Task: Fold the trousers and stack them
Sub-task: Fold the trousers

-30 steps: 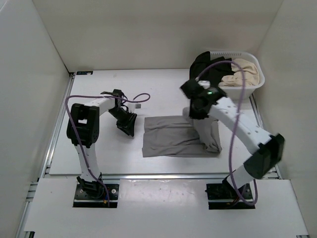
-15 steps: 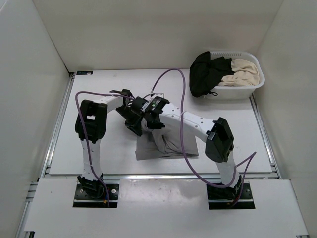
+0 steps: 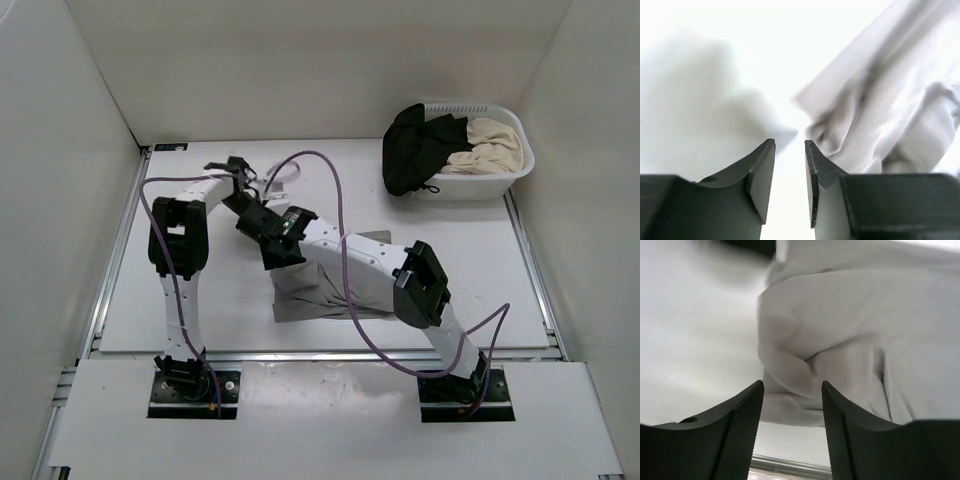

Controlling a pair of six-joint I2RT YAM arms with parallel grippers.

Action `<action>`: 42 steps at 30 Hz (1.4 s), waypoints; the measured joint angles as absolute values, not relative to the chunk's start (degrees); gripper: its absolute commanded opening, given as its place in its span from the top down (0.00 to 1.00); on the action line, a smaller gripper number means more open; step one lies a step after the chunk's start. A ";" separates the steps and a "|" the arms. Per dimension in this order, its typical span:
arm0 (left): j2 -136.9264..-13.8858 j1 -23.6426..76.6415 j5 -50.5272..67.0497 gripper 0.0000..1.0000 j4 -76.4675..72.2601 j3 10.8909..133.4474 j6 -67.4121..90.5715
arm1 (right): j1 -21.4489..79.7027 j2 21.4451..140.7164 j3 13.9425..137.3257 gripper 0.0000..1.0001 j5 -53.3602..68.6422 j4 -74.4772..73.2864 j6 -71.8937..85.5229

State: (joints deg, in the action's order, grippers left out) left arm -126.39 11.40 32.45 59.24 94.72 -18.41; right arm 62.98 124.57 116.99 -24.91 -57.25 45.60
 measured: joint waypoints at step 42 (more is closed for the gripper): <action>-100.16 42.81 8.62 0.86 44.93 66.67 -26.09 | 28.45 88.44 48.93 0.38 -8.47 -24.88 53.01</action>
State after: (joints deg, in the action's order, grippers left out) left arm -100.16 42.81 8.62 44.93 66.67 -26.09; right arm 28.45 88.44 48.93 -8.47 -24.88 53.01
